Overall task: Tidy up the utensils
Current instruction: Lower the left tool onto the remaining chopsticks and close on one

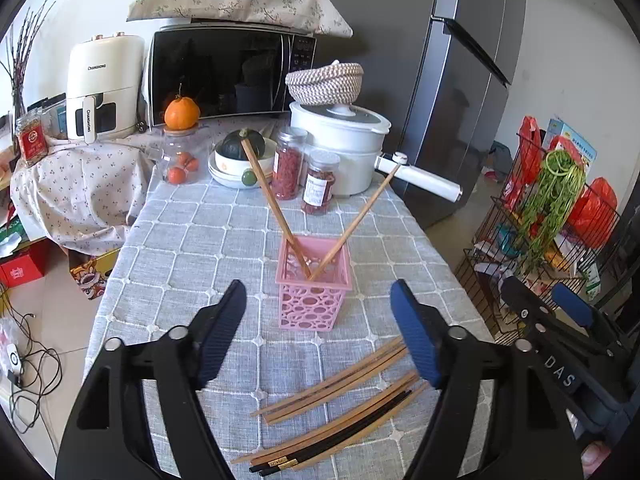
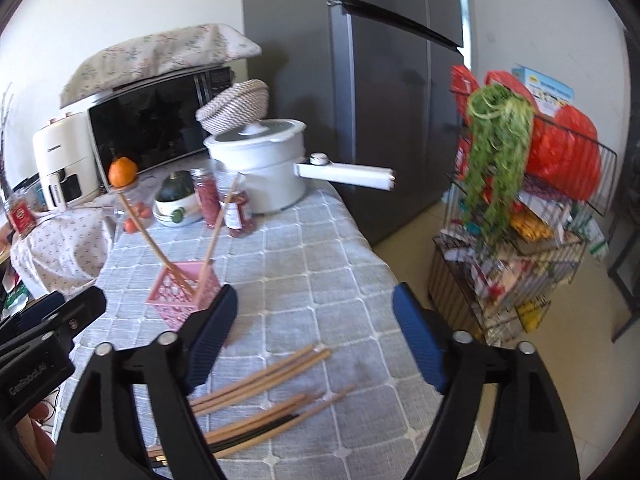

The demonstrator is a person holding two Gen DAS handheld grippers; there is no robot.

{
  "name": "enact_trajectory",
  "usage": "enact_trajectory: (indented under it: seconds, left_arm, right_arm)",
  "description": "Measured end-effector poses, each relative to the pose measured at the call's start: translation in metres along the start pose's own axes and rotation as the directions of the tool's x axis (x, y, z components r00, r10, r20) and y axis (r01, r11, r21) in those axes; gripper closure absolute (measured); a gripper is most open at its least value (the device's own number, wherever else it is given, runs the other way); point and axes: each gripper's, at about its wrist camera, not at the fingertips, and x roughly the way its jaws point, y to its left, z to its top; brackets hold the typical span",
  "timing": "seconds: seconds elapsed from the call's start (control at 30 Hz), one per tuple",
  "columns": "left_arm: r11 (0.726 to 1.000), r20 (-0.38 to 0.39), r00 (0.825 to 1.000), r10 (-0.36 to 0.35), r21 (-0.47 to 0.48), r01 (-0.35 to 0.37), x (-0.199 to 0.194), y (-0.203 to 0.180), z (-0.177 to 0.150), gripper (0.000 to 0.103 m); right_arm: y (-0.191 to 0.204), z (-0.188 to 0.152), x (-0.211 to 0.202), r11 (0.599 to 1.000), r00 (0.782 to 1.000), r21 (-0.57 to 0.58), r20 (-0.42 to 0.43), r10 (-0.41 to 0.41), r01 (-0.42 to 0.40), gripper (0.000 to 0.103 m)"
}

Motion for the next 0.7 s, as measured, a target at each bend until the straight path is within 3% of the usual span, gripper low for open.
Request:
enact_trajectory:
  seconds: [0.07, 0.17, 0.47, 0.7]
  left_arm:
    - [1.000, -0.009, 1.000, 0.010, 0.006, -0.010, 0.004, -0.002, -0.003, 0.022]
    - [1.000, -0.035, 0.999, 0.008, 0.010, -0.008, 0.010, -0.004, -0.006, 0.014]
    - [0.999, -0.132, 0.991, 0.014, 0.046, -0.008, 0.033, -0.014, -0.020, 0.009]
    - [0.984, -0.297, 0.954, -0.033, 0.156, 0.082, 0.063, -0.047, -0.035, 0.009]
  right_arm:
    - [-0.006, -0.003, 0.003, 1.000, 1.000, 0.016, -0.011, -0.024, 0.025, 0.011]
    - [-0.014, -0.008, 0.009, 0.998, 0.998, 0.017, -0.025, -0.066, 0.066, 0.007]
    - [-0.040, -0.026, 0.018, 0.990, 0.985, 0.011, -0.102, -0.142, 0.144, 0.006]
    - [-0.080, -0.071, 0.023, 0.984, 0.947, 0.060, -0.285, -0.145, 0.169, 0.006]
